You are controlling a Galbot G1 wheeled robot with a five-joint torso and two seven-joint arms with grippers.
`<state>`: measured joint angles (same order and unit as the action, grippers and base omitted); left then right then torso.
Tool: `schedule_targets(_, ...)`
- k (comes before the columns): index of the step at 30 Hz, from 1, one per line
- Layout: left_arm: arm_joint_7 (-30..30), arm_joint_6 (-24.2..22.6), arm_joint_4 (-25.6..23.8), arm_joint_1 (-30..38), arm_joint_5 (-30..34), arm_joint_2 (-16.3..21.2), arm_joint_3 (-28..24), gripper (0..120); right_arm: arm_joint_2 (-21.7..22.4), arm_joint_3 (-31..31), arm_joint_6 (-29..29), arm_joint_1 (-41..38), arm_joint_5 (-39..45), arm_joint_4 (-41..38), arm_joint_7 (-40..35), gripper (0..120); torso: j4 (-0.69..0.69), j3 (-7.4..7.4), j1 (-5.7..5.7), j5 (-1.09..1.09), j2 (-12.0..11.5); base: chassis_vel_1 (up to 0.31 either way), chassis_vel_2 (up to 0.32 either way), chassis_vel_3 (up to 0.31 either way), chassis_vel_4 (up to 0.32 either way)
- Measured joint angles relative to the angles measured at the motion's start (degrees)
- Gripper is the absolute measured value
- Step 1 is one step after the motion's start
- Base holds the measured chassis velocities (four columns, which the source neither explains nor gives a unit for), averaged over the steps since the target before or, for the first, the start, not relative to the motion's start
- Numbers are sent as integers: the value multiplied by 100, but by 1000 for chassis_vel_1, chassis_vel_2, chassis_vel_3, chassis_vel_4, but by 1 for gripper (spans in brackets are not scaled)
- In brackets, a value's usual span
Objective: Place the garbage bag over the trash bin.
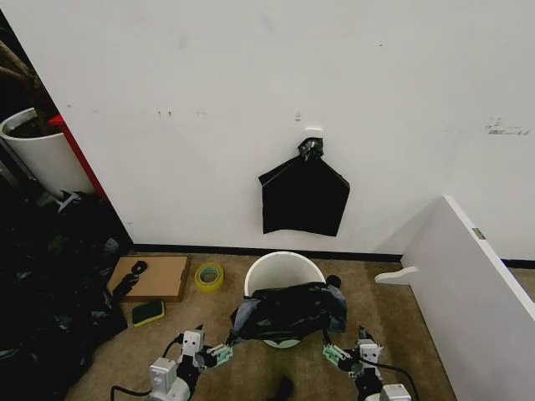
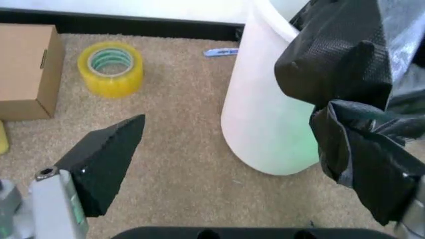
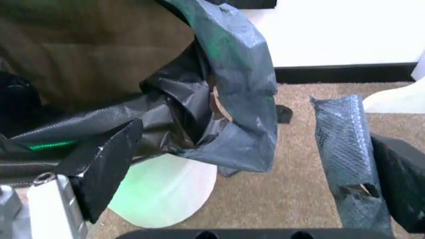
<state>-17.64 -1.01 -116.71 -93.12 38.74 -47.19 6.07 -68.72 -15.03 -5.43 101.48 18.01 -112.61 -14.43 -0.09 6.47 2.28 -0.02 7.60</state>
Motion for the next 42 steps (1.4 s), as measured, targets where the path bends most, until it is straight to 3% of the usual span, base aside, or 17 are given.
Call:
schedule_targets(14, 118, 310, 343, 260, 3, 123, 81, 100, -65, 36, 19, -38, -104, -14, 8, 100, 0, 1, 1, 0, 0, 0, 0, 0, 0)
schedule_targets(22, 526, 605, 538, 352, -504, 391, 82, 100, -50, 32, 11, -49, -114, -101, 27, 100, 0, 1, 1, 0, 0, 0, 0, 0, 0)
schedule_targets(32, 556, 755, 778, 428, -807, 411, 56, 100, -16, 146, -137, 20, -628, -99, 244, 100, -1, 1, 1, -1, 0, 0, 0, 0, 0)
schedule_targets(42, 532, 785, 788, 413, -853, 291, -8, 100, -132, 818, 198, -1122, -1331, 490, -97, 100, 2, 1, 1, 0, 0, 0, 0, 0, 0)
